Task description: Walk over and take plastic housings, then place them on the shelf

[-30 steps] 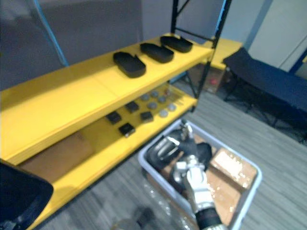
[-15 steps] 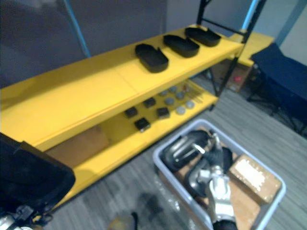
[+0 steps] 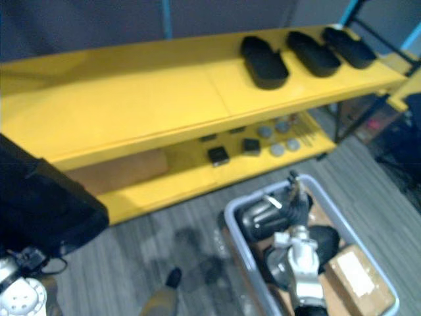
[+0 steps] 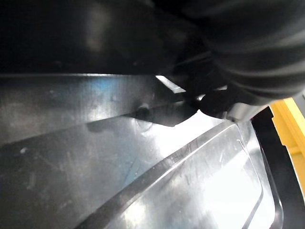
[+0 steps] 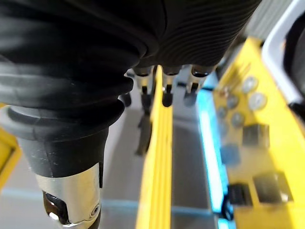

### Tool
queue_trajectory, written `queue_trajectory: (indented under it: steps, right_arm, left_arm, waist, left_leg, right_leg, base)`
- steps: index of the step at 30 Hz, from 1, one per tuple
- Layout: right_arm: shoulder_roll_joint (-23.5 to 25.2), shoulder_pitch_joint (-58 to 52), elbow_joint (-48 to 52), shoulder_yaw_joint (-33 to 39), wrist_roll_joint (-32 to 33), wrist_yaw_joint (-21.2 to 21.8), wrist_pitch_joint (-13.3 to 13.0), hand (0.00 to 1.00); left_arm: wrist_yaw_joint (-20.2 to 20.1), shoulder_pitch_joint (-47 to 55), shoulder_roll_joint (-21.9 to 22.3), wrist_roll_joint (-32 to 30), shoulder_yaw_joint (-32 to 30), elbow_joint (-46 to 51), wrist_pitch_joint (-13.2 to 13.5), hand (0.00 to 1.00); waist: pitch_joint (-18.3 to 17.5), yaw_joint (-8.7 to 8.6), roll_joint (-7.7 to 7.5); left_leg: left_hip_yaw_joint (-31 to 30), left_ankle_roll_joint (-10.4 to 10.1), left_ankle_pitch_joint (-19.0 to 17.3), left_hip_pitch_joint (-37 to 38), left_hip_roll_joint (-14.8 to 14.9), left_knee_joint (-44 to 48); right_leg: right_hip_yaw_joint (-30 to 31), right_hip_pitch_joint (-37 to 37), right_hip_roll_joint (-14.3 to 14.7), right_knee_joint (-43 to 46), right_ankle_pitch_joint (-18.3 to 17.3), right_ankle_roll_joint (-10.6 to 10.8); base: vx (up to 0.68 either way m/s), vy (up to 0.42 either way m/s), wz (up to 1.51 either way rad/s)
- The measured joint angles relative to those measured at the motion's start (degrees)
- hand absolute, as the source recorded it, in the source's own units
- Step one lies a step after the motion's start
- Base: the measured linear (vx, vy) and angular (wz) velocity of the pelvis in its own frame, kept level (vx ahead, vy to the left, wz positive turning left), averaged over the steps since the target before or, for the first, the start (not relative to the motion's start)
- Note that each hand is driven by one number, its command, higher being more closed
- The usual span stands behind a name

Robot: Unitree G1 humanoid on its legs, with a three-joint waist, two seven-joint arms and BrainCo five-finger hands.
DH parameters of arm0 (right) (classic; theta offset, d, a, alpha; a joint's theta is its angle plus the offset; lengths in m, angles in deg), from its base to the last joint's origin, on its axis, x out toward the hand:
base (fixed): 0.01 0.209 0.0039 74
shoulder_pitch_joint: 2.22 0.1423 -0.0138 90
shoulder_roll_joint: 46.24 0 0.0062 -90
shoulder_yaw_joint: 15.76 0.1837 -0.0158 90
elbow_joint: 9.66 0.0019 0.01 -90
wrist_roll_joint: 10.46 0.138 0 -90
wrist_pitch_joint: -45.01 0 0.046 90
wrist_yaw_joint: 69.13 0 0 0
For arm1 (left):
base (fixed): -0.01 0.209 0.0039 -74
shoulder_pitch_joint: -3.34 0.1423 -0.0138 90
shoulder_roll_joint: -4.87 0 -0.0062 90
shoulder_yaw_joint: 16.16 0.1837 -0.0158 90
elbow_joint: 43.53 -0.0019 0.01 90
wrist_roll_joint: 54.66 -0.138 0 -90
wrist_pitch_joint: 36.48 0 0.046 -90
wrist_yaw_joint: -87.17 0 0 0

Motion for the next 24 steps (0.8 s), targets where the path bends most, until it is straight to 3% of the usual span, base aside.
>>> queue_trajectory:
  steps: [3, 6, 11, 15, 16, 17, 19, 20, 21, 22, 24]
  right_arm:
    - [-1.4, 0.9, 0.1, 1.4, 0.2, 0.4, -0.6, 0.0]
    - [-3.0, 0.4, 0.1, 1.6, 0.1, 0.6, -0.6, 0.0]
    - [-2.2, -1.8, 0.2, 3.6, -0.4, 0.3, -0.6, 0.0]
    - [0.3, -3.5, 1.5, 4.3, -0.5, -0.7, -1.3, 0.0]
    - [1.2, -4.5, 3.2, 4.3, -0.9, -1.3, -1.5, 0.0]
    - [1.4, -4.5, 3.6, 4.3, -0.9, -1.3, -1.6, 0.0]
    - [1.6, -4.5, 3.8, 4.3, -1.5, -1.2, -1.8, 0.0]
    - [1.8, -4.4, 3.9, 4.4, -2.1, -1.1, -1.9, 0.0]
    - [1.9, -4.4, 4.1, 4.9, -2.2, -0.9, -1.9, 0.0]
    - [1.9, -4.5, 4.7, 5.5, -2.2, -0.6, -1.9, 0.0]
    - [1.9, -4.8, 7.2, 7.2, -2.1, 0.0, -2.3, 0.0]
  left_arm:
    - [-2.3, 2.5, 0.2, 0.0, 2.7, 0.4, -0.9, 1.0]
    - [-3.4, 3.9, 1.5, -0.1, 2.9, 0.5, -1.0, 1.0]
    - [-4.9, 4.5, 2.4, -1.1, 1.0, 1.3, -0.8, 1.0]
    - [-5.6, 5.6, 2.3, -2.9, -1.6, 3.3, -0.5, 1.0]
    - [-5.7, 5.6, 1.9, -2.9, -1.7, 4.5, -0.3, 1.0]
    - [-5.8, 5.6, 1.7, -2.9, -1.6, 4.6, -0.2, 1.0]
    - [-5.8, 5.1, 1.2, -2.9, -0.8, 4.8, -0.2, 1.0]
    - [-5.6, 4.5, 0.7, -2.9, -0.2, 5.0, -0.2, 1.0]
    - [-5.3, 3.5, 0.2, -2.9, 1.2, 5.0, -0.7, 1.0]
    - [-4.7, 2.7, 0.2, -2.9, 2.0, 5.0, -0.9, 1.0]
    - [-4.3, 1.2, 0.1, -3.3, 4.3, 4.1, -1.4, 1.0]
  waist:
    - [1.8, 0.2, 2.56]
    - [2.5, -0.03, 3.73]
    - [3.1, 0.27, 2.51]
    - [2.5, 0.11, -0.26]
    - [1.9, 0.13, -1.58]
    - [1.9, 0.09, -1.56]
    - [1.4, -0.61, -0.8]
    - [1.5, -1.32, 0.0]
    - [1.6, -1.87, 0.24]
    - [1.5, -2.75, 0.23]
    - [1.3, -3.24, -0.1]
  left_leg:
    - [0.7, -0.3, 0.2, 0.7, 2.2, 1.4]
    - [1.8, -0.4, 0.2, 2.1, 3.1, 1.2]
    - [3.7, -1.6, -1.8, 2.8, 1.4, -1.1]
    - [5.5, -0.7, -2.5, 2.7, -0.8, -0.4]
    - [5.8, 0.1, -3.1, 2.6, -1.8, 0.0]
    - [5.5, 0.5, -3.1, 2.7, -1.9, 0.1]
    - [4.0, 1.4, -2.1, 3.2, -1.2, -0.8]
    - [3.0, 1.6, -1.5, 3.3, -0.3, -1.5]
    - [1.7, 1.8, -1.0, 4.0, 0.3, -2.6]
    - [0.8, 1.8, -0.8, 4.2, 0.5, -2.9]
    - [0.1, 1.8, -0.8, 4.0, -0.7, -2.7]
  right_leg:
    - [0.4, 1.7, 1.9, -0.1, 0.0, 0.2]
    - [0.5, 2.6, 2.5, -0.1, -0.2, 0.4]
    - [-0.4, 2.6, 0.1, -0.1, -3.8, 2.2]
    - [-0.9, 2.7, -2.5, 0.7, -7.3, -3.3]
    - [-0.3, 2.3, -3.4, 3.0, -6.4, -3.5]
    - [0.7, 1.8, -3.6, 4.4, -4.9, -3.3]
    - [3.0, -1.8, -3.6, 10.9, -1.1, -4.0]
    - [4.6, -3.3, -3.1, 12.6, -2.1, -4.7]
    - [7.3, -3.9, -1.0, 10.8, -5.5, -3.9]
    - [9.1, -4.3, 1.0, 8.0, -6.7, -3.3]
    - [11.5, -4.7, 3.0, 3.3, -5.8, -2.4]
  base:
    - [-0.05, -0.094, -0.03]
    - [-0.06, -0.06, -0.12]
    - [-0.05, 0.04, 0.01]
    - [0.01, 0.1, 0.08]
    - [0.11, 0.133, 0.15]
    - [0.09, 0.2, 0.24]
    - [-0.01, 0.202, 0.29]
    - [-0.06, 0.152, 0.32]
    - [-0.05, 0.128, 0.45]
    - [-0.02, 0.076, 0.39]
    - [0.03, -0.016, 0.45]
